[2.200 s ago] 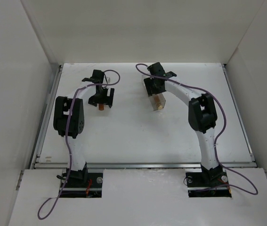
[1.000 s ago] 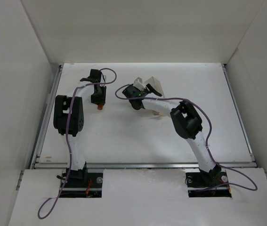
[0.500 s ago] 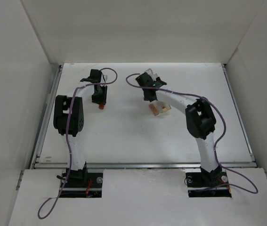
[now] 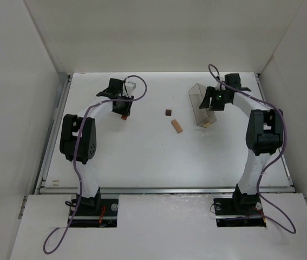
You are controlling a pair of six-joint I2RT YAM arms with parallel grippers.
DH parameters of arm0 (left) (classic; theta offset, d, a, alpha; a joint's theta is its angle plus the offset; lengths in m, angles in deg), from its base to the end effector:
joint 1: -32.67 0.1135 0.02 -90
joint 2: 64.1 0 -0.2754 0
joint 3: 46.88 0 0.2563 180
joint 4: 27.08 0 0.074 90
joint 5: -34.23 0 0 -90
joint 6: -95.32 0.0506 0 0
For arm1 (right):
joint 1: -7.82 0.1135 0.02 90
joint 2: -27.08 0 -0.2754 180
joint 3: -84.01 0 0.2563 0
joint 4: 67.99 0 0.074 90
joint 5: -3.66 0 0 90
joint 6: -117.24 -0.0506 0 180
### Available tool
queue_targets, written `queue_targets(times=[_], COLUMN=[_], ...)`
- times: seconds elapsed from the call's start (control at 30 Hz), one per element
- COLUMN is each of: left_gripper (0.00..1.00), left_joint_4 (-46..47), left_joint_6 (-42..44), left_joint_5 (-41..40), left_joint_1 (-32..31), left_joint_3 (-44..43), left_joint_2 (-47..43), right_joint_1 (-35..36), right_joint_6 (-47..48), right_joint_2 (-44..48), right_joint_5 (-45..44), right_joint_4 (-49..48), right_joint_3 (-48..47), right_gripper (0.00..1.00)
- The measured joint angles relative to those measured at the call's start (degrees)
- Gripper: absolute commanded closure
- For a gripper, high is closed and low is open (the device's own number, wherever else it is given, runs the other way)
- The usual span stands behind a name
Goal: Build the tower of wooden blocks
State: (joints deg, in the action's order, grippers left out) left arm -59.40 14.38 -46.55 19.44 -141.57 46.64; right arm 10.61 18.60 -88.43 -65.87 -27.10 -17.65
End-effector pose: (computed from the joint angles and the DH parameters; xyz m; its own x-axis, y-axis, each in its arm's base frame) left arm 0.4325 -0.1100 0.2075 -0.6666 0.3164 -0.6749 0.4400 0.8979 -0.0137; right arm 0.4561 0.0399 0.2016 -0.8435 0.0998 -0.5278 -0.1219 0.9214 0.3690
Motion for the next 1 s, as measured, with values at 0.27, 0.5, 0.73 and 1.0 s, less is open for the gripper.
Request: queue_targets(times=[0.27, 0.5, 0.73, 1.0], left_gripper=[1.0, 1.0, 1.0, 1.0], left_joint_4=[7.5, 14.1, 14.9, 16.4], left_joint_6=[12.7, 19.2, 24.2, 27.0], left_joint_5=[2.3, 7.3, 9.0, 10.3], left_joint_1=[-2.5, -7.3, -9.8, -12.3], left_joint_3=[2.0, 6.3, 12.1, 17.4], left_joint_2=[-7.1, -17.6, -22.2, -29.2], right_joint_1=[-5.5, -6.6, -10.0, -12.4], right_joint_6=[-1.8, -1.9, -2.0, -2.1], right_joint_2=[-5.0, -5.3, -5.6, -5.2], right_joint_5=[17.5, 19.1, 18.0, 10.5], right_joint_4=[-2.3, -2.0, -0.3, 2.9], right_joint_3=[-0.8, -1.1, -1.2, -3.3], right_gripper=[0.48, 0.3, 0.0, 0.0])
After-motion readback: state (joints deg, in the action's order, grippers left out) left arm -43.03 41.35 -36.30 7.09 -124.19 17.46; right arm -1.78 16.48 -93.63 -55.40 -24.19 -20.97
